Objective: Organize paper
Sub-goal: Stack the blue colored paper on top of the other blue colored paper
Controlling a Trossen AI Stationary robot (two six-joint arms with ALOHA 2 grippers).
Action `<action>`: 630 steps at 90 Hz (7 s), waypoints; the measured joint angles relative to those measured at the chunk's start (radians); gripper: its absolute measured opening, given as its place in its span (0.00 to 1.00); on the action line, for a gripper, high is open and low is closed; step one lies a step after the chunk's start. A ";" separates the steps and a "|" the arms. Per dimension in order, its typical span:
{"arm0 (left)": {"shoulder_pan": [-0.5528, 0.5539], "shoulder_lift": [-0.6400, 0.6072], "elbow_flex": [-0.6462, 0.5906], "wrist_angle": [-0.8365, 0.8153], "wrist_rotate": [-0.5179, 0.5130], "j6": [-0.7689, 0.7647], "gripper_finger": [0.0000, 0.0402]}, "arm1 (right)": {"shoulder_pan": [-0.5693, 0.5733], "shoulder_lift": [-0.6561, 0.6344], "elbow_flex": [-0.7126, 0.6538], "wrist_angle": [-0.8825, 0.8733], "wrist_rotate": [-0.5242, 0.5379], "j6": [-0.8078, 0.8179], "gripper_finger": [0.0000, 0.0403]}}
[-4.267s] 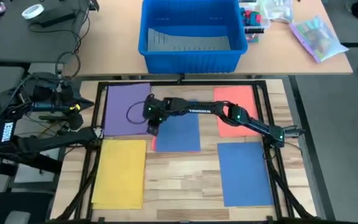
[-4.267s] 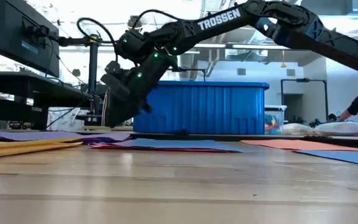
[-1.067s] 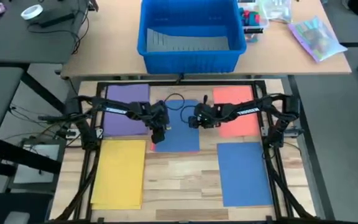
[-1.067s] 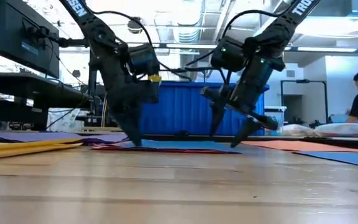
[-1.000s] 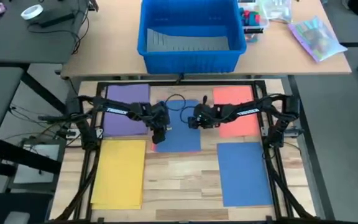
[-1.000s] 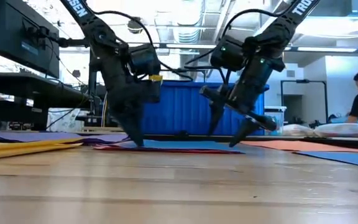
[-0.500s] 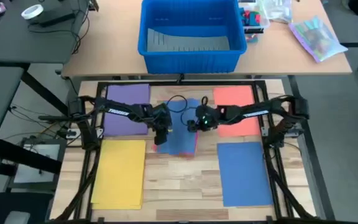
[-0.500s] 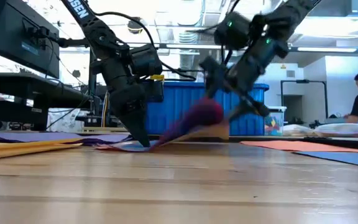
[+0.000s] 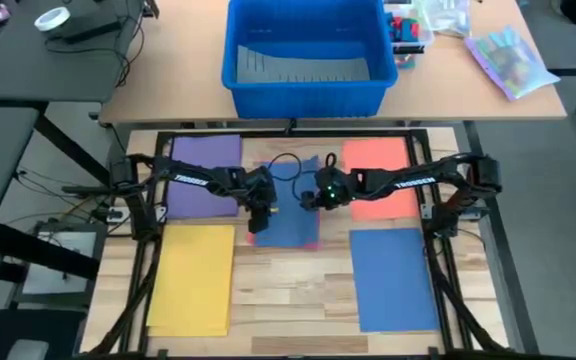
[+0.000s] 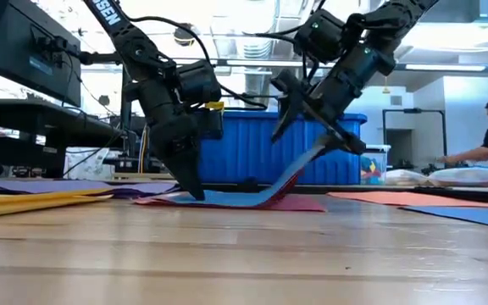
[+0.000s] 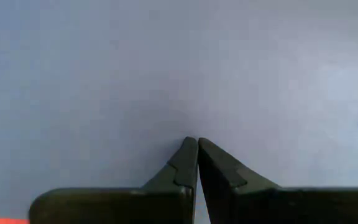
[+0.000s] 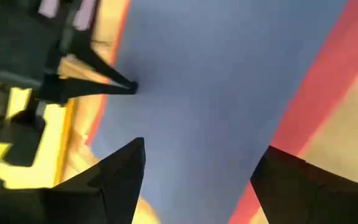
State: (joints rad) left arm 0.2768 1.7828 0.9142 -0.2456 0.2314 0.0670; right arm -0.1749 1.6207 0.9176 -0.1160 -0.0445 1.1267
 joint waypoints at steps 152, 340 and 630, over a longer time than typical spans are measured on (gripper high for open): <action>0.000 0.001 0.000 -0.005 -0.001 -0.003 0.00 | 0.067 -0.040 0.110 -0.061 -0.085 -0.025 0.63; 0.000 -0.465 0.231 -0.705 -0.002 -0.070 0.00 | 0.241 -0.242 0.133 -0.551 0.066 0.049 0.00; -0.003 -0.690 0.207 -0.809 -0.002 0.016 0.00 | 0.732 0.192 0.237 -0.576 0.202 0.852 0.12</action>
State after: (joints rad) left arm 0.2733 1.0927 1.1210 -1.0546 0.2291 0.0830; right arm 0.5573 1.8124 1.1542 -0.6919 0.1572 1.9783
